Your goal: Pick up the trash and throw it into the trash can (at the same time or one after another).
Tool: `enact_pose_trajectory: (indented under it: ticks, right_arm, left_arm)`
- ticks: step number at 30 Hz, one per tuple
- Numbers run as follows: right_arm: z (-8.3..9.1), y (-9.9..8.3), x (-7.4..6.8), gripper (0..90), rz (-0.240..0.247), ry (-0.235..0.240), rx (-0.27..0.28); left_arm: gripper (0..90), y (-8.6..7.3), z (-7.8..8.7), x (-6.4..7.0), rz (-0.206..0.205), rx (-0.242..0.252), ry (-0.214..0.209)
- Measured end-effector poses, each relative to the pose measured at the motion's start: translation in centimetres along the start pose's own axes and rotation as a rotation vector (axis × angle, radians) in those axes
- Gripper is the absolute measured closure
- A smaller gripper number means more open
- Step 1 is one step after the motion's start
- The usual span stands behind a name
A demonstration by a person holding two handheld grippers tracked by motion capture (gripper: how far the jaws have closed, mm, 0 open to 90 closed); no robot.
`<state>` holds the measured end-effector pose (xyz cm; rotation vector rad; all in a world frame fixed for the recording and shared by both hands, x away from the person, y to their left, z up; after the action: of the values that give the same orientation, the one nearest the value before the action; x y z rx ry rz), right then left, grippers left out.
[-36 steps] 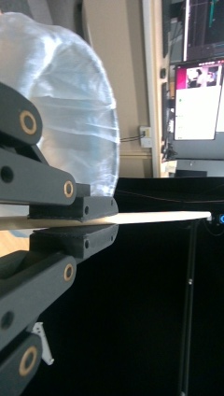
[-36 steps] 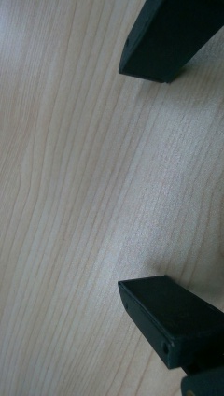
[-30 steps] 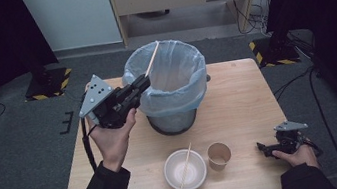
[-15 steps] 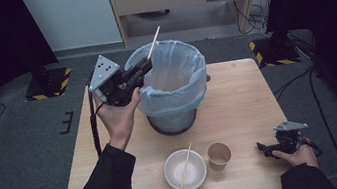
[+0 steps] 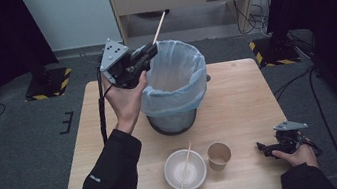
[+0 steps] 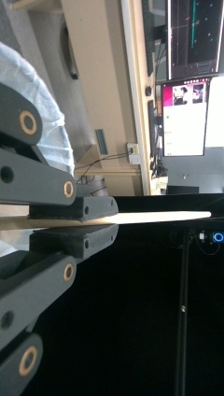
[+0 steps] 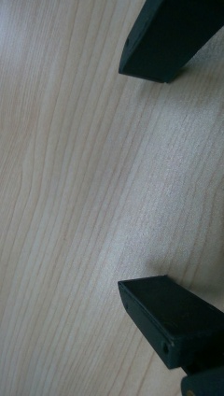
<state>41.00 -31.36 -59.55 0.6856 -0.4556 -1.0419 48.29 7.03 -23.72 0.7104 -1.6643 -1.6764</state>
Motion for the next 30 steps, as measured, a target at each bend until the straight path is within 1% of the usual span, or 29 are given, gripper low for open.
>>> enact_pose_trajectory:
  ticks: [1, 2, 3, 4, 5, 6, 7, 9, 10, 12, 14, 15, 18, 19, 21, 22, 23, 25, 26, 27, 28, 29, 30]
  right_arm:
    - [0.0, 0.0, 0.0, 0.8, 0.004, -0.001, 0.003]
    - [0.0, 0.0, 0.0, 0.8, 0.004, -0.001, 0.003]
    - [0.0, 0.0, 0.0, 0.8, 0.004, -0.001, 0.002]
    - [0.0, 0.0, 0.0, 0.8, 0.005, -0.001, 0.003]
    - [0.0, 0.0, 0.0, 0.8, 0.007, 0.0, 0.003]
    - [0.0, 0.0, 0.0, 0.8, 0.007, 0.0, 0.003]
    - [0.0, 0.0, 0.0, 0.8, 0.007, 0.0, 0.003]
    - [0.0, 0.0, 0.0, 0.8, 0.007, 0.001, 0.001]
    - [0.0, 0.0, 0.0, 0.8, 0.007, 0.001, 0.001]
    - [0.0, 0.1, 0.0, 0.8, 0.005, 0.001, 0.002]
    - [0.0, 0.1, 0.0, 0.8, 0.005, 0.001, 0.002]
    - [0.0, 0.1, 0.0, 0.8, 0.005, 0.001, 0.002]
    - [0.0, 0.1, 0.0, 0.8, 0.005, 0.001, 0.002]
    - [0.0, 0.1, 0.0, 0.8, 0.005, 0.001, 0.002]
    - [-0.1, 0.1, 0.0, 0.8, 0.008, 0.002, 0.002]
    - [-0.1, 0.1, 0.0, 0.8, 0.008, 0.002, 0.002]
    - [-0.1, 0.1, 0.0, 0.8, 0.008, 0.002, 0.002]
    - [-0.1, 0.1, 0.0, 0.8, 0.008, 0.003, 0.002]
    - [-0.1, 0.1, 0.0, 0.8, 0.008, 0.003, 0.002]
    - [-0.1, 0.1, 0.0, 0.8, 0.008, 0.004, 0.002]
    - [-0.1, 0.1, 0.0, 0.8, 0.008, 0.004, 0.002]
    - [-0.1, 0.1, 0.0, 0.8, 0.008, 0.004, 0.002]
    - [-0.1, 0.1, 0.0, 0.8, 0.008, 0.004, 0.002]
  left_arm:
    - [85.2, 0.1, -0.4, 0.0, -0.007, -0.007, 0.005]
    - [85.2, 0.1, -0.4, 0.0, -0.007, -0.007, 0.005]
    - [85.2, 0.4, -0.9, -0.1, -0.01, -0.004, 0.009]
    - [85.2, 0.4, -0.9, -0.1, -0.01, -0.004, 0.009]
    - [85.2, 0.7, -1.5, -0.3, -0.02, 0.0, 0.011]
    - [85.2, 0.7, -1.5, -0.3, -0.02, 0.0, 0.011]
    - [85.2, 0.9, -1.8, -0.5, -0.032, 0.007, 0.018]
    - [85.2, 0.8, -2.6, -0.8, -0.033, -0.006, 0.025]
    - [85.2, 0.8, -2.6, -0.8, -0.033, -0.006, 0.025]
    - [85.2, 0.7, -3.4, -1.4, -0.03, -0.013, 0.028]
    - [85.3, 0.4, -3.9, -1.7, -0.021, -0.019, 0.026]
    - [85.2, 0.2, -4.2, -1.8, -0.009, -0.028, 0.023]
    - [85.2, -0.6, -4.9, -2.2, -0.019, -0.06, 0.026]
    - [85.2, -0.6, -4.9, -2.2, -0.019, -0.06, 0.026]
    - [85.2, -1.4, -5.5, -2.6, -0.034, -0.093, 0.036]
    - [85.2, -1.4, -5.5, -2.6, -0.034, -0.093, 0.036]
    - [85.2, -1.6, -5.8, -2.8, -0.04, -0.103, 0.036]
    - [85.1, -2.3, -6.3, -3.0, -0.034, -0.127, 0.034]
    - [85.0, -2.3, -6.3, -3.0, -0.034, -0.127, 0.034]
    - [84.5, -2.7, -6.5, -3.3, -0.047, -0.147, 0.041]
    - [82.3, -2.7, -6.5, -3.3, -0.047, -0.147, 0.041]
    - [77.9, -2.9, -6.7, -3.6, -0.048, -0.154, 0.049]
    - [74.4, -2.9, -6.7, -3.6, -0.048, -0.154, 0.049]
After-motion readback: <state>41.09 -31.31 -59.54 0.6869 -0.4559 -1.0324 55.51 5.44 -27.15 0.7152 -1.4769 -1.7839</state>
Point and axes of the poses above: each handheld gripper's, and its own axes: z roughly backward along the jaws, y roughly out of its top, x roughly to its right, the point moved 8 cm from there along -z, roughly forward along the jaws, and after that the axes turned 3 degrees about z, right-handed, at the moved point
